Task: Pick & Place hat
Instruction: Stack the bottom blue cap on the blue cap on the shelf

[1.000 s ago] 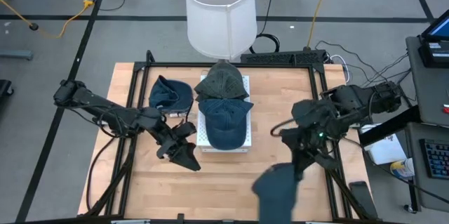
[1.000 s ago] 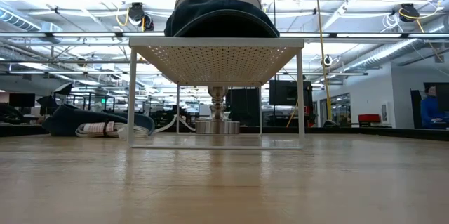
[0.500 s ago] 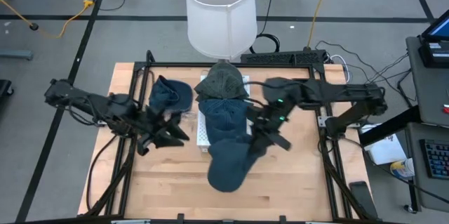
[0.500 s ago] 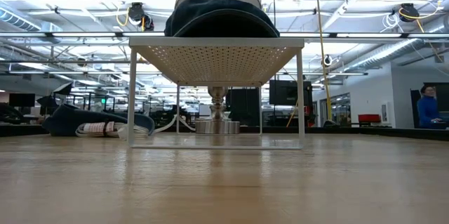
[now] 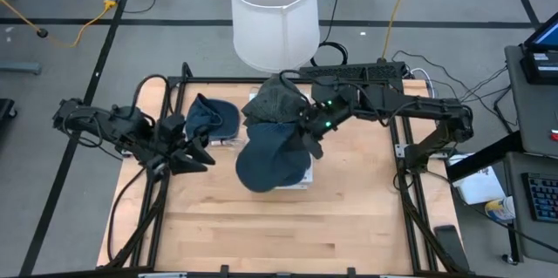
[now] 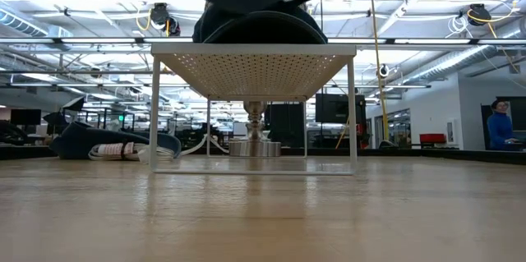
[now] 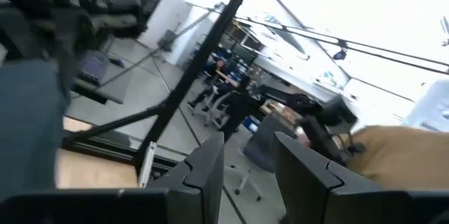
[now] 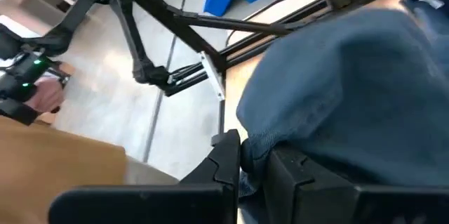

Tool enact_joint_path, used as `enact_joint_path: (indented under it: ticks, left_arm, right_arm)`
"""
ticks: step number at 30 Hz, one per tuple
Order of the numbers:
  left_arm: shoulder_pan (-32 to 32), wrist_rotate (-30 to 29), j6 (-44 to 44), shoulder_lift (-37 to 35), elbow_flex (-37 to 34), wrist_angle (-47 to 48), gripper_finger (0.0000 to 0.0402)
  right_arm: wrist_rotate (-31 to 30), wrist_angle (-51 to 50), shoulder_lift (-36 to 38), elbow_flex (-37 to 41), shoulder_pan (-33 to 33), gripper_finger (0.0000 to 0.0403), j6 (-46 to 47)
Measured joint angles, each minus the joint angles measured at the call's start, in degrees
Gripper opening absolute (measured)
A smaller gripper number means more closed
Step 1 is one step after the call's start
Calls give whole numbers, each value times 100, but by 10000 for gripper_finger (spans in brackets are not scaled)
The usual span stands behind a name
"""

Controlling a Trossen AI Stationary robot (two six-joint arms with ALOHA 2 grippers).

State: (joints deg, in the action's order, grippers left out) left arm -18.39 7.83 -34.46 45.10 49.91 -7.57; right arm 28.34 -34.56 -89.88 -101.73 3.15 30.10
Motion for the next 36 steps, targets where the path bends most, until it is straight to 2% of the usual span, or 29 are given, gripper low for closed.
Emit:
enact_joint_path:
  ticks: [4,7,15,22,25,30,36]
  left_arm:
    - [0,169,27,21,-1,13,124]
    - [0,274,183,30,-1,14,124]
    - [0,241,289,30,0,57,124]
    - [0,-201,322,30,-2,81,124]
    - [-1,-445,252,30,0,254,124]
    - [0,-1182,11,30,-2,431,124]
    - [0,-1999,-38,30,-2,487,124]
  right_arm:
    - [49,-125,14,-155,102,25,-283]
    - [406,-252,-90,-503,163,25,-597]
    - [481,-2373,-307,-1843,406,25,-1722]
    - [448,-3048,-706,-2543,516,25,-2896]
    - [196,-3305,-767,-2560,494,25,-3251]
    - [-274,-3633,-801,-2568,464,25,-3709]
    - [-458,-3713,-819,-2562,432,25,-4024]
